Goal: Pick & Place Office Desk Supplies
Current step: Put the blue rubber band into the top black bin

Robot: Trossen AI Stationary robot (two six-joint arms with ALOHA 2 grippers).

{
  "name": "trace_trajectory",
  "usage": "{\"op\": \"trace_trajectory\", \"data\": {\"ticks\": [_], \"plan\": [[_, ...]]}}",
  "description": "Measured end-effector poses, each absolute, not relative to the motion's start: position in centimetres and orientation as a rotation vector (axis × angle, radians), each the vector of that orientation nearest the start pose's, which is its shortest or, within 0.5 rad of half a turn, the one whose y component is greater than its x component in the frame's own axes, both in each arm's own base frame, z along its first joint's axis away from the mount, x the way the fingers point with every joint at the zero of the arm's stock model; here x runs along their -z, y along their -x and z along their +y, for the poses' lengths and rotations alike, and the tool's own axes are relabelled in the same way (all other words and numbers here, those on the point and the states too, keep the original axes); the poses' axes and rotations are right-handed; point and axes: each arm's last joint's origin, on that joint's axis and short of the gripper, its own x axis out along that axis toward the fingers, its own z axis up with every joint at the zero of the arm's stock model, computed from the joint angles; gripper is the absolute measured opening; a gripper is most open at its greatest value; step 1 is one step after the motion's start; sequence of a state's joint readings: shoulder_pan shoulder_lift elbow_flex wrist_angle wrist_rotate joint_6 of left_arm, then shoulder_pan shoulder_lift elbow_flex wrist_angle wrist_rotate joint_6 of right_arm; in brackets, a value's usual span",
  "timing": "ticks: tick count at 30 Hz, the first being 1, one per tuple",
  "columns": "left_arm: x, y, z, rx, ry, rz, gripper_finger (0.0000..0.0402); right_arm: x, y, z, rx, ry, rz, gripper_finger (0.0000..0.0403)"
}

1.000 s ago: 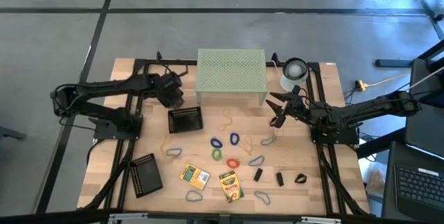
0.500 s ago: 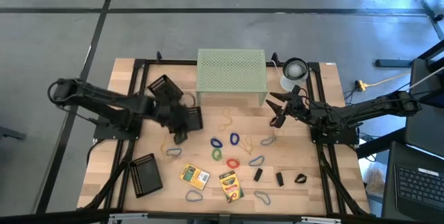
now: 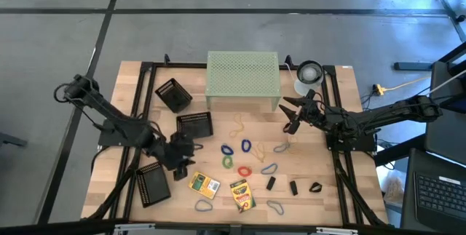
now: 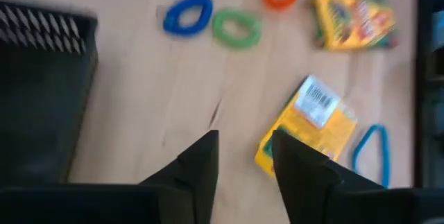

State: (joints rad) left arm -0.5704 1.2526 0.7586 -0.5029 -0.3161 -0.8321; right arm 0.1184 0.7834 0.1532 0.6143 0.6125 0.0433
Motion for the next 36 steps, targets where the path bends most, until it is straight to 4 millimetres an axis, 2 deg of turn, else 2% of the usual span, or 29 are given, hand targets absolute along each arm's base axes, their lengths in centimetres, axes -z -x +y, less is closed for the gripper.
{"op": "trace_trajectory", "data": {"ticks": [6,14,19,25,29,36], "plan": [[-18.0,-20.9,-13.1,-0.197,0.271,1.025,0.0178,-19.2,-15.9,0.2,0.494,-0.037,0.006,0.018],[-14.2,-21.2,-13.5,-0.249,0.229,1.228,0.0184,-19.2,-15.9,0.2,0.495,-0.036,0.006,0.018],[-13.4,-21.0,-13.4,-0.295,0.2,1.279,0.0185,-19.2,-15.9,0.2,0.495,-0.036,0.006,0.018],[-13.4,-21.2,-13.4,-0.305,0.189,1.249,0.0184,-19.2,-15.9,0.2,0.494,-0.037,0.006,0.018],[-13.4,-21.4,-13.5,-0.271,0.16,1.229,0.0163,-19.2,-15.9,0.2,0.494,-0.037,0.006,0.018],[-13.4,-21.6,-13.7,-0.241,0.146,1.22,0.0087,-19.2,-15.9,0.2,0.495,-0.036,0.006,0.018]]}}
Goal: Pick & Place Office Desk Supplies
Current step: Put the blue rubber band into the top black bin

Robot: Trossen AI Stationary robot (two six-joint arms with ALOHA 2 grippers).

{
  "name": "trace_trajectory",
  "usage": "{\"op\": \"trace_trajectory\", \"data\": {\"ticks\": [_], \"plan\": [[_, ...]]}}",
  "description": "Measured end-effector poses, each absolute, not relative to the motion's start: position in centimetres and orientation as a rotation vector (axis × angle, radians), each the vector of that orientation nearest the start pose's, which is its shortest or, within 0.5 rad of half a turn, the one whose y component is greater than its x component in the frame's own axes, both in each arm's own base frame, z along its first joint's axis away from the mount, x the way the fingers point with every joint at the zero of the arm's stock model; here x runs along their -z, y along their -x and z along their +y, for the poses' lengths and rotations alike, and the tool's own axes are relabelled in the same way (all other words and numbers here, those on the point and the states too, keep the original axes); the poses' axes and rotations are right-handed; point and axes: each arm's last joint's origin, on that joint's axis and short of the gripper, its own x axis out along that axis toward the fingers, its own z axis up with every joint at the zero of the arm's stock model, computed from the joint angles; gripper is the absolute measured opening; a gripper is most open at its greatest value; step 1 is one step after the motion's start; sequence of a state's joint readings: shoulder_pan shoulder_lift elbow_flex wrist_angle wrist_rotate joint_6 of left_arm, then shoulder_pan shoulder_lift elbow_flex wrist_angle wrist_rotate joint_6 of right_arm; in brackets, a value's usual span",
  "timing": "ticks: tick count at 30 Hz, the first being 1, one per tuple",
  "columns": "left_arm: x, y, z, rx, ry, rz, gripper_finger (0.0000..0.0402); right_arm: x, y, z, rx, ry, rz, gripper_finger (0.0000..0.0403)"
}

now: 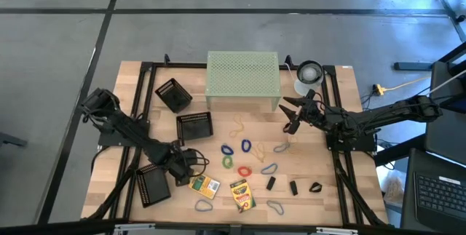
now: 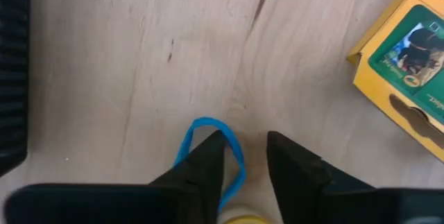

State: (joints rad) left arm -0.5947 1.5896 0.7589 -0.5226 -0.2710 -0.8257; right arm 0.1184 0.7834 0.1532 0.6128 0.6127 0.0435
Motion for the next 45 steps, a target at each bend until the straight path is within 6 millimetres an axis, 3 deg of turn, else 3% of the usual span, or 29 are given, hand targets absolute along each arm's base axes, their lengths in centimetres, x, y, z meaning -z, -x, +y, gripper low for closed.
{"op": "trace_trajectory", "data": {"ticks": [6,12,20,29,37,45], "plan": [[-13.4,-21.7,-13.7,-0.196,0.09,1.212,0.0014,-19.2,-15.9,0.2,0.495,-0.037,0.006,0.018],[-14.2,-22.6,-14.1,-0.116,-0.047,1.156,0.0003,-19.2,-15.9,0.2,0.495,-0.037,0.005,0.018],[-19.7,-25.3,-15.3,-0.112,-0.288,1.019,0.0003,-19.2,-15.9,0.2,0.495,-0.037,0.006,0.018],[-26.3,-26.7,-15.1,-0.437,-0.335,0.808,0.0003,-19.2,-15.9,0.2,0.494,-0.037,0.006,0.018],[-27.6,-27.0,-12.2,-0.569,-0.402,0.887,0.0003,-19.2,-15.9,0.2,0.491,-0.037,0.005,0.018],[-29.2,-25.1,-6.4,-0.77,-0.314,1.058,0.0003,-19.2,-15.9,0.2,0.491,-0.037,0.006,0.018]]}}
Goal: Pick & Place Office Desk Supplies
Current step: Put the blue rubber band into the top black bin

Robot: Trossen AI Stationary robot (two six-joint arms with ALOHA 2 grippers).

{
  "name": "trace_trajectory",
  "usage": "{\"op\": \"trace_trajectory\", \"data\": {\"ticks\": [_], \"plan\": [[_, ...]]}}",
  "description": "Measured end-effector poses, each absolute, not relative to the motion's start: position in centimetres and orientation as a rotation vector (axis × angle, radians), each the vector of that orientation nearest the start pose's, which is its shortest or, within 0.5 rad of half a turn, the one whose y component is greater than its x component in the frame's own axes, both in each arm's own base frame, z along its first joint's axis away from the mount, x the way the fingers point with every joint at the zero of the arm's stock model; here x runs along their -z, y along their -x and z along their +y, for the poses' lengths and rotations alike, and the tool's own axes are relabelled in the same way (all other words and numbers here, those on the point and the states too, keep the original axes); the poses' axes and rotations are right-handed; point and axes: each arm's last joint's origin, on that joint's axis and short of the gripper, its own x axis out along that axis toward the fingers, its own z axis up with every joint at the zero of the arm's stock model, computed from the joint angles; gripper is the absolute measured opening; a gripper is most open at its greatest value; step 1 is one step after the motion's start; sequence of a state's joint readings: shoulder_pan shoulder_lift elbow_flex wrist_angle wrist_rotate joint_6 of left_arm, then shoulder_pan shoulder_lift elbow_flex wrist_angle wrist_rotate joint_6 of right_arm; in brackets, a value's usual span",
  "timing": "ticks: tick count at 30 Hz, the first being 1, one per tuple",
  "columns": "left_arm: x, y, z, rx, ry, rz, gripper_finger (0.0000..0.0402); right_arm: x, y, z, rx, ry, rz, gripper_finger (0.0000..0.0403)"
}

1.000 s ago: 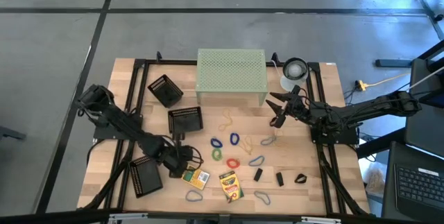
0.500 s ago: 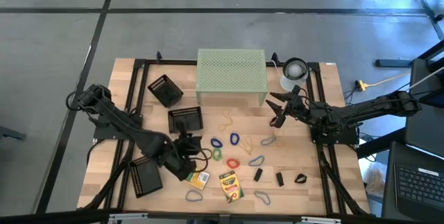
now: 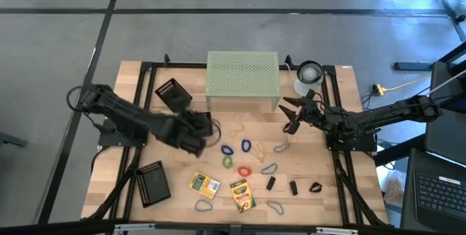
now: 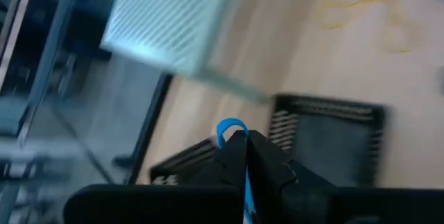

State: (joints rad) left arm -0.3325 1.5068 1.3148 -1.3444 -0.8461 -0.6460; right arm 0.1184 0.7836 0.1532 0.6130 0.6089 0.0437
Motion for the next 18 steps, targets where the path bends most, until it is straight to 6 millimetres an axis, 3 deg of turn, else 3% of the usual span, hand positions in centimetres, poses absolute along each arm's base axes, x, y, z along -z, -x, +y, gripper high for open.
{"op": "trace_trajectory", "data": {"ticks": [5,9,13,18], "plan": [[-31.3,-22.9,-3.6,-0.83,-0.233,1.02,0.0003,-19.2,-15.9,0.2,0.491,-0.036,0.006,0.018],[-31.9,-20.1,-1.5,-0.879,-0.11,0.955,0.0003,-19.2,-15.9,0.2,0.491,-0.036,0.006,0.018],[-30.9,-17.6,0.2,-0.968,0.039,0.855,0.0003,-19.2,-15.9,0.2,0.491,-0.037,0.006,0.018],[-27.8,-16.2,2.0,-1.064,0.148,0.73,0.0003,-19.2,-15.9,0.2,0.491,-0.036,0.006,0.018]]}}
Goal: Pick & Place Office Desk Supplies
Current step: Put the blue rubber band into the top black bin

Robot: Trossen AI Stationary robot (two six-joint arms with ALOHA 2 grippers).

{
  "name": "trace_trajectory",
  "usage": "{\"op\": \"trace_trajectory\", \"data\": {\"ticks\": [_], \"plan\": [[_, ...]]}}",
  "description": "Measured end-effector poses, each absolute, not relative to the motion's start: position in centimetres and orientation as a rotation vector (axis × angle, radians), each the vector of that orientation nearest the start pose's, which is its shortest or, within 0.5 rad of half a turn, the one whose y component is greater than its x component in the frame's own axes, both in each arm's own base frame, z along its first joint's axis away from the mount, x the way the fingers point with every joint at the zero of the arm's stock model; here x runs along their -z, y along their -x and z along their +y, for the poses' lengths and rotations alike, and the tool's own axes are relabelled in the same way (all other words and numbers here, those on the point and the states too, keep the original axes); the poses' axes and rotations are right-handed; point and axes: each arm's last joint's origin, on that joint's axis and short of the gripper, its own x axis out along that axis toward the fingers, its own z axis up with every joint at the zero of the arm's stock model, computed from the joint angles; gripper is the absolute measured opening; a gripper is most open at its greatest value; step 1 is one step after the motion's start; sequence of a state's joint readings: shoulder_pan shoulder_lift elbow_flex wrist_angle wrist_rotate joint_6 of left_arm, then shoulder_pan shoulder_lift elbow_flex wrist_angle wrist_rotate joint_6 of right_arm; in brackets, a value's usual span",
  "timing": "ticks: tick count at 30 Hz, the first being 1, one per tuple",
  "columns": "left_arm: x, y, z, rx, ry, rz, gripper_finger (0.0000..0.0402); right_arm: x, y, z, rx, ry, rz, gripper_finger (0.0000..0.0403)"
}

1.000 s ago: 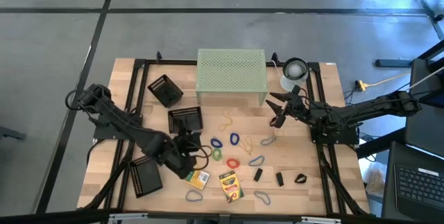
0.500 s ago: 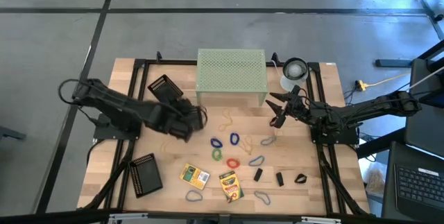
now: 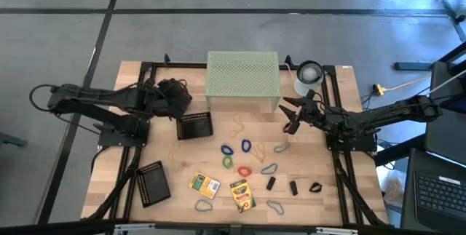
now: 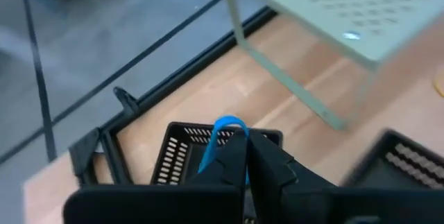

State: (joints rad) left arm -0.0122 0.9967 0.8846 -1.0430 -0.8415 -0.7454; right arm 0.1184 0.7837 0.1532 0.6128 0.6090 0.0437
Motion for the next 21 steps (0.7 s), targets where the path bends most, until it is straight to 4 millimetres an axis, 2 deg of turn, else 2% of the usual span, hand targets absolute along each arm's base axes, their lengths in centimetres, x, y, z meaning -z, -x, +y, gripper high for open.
{"op": "trace_trajectory", "data": {"ticks": [6,11,16,21], "plan": [[-23.4,-15.8,3.9,-1.16,0.159,0.719,0.0003,-19.2,-15.9,0.2,0.491,-0.036,0.006,0.018],[-20.8,-15.8,5.3,-1.224,0.211,0.652,0.0004,-19.2,-15.9,0.2,0.491,-0.037,0.006,0.018],[-19.5,-15.6,6.2,-1.263,0.233,0.609,0.001,-19.2,-15.9,0.2,0.492,-0.037,0.006,0.018],[-19.5,-15.4,6.7,-1.295,0.244,0.606,0.0038,-19.2,-15.9,0.2,0.492,-0.036,0.006,0.018]]}}
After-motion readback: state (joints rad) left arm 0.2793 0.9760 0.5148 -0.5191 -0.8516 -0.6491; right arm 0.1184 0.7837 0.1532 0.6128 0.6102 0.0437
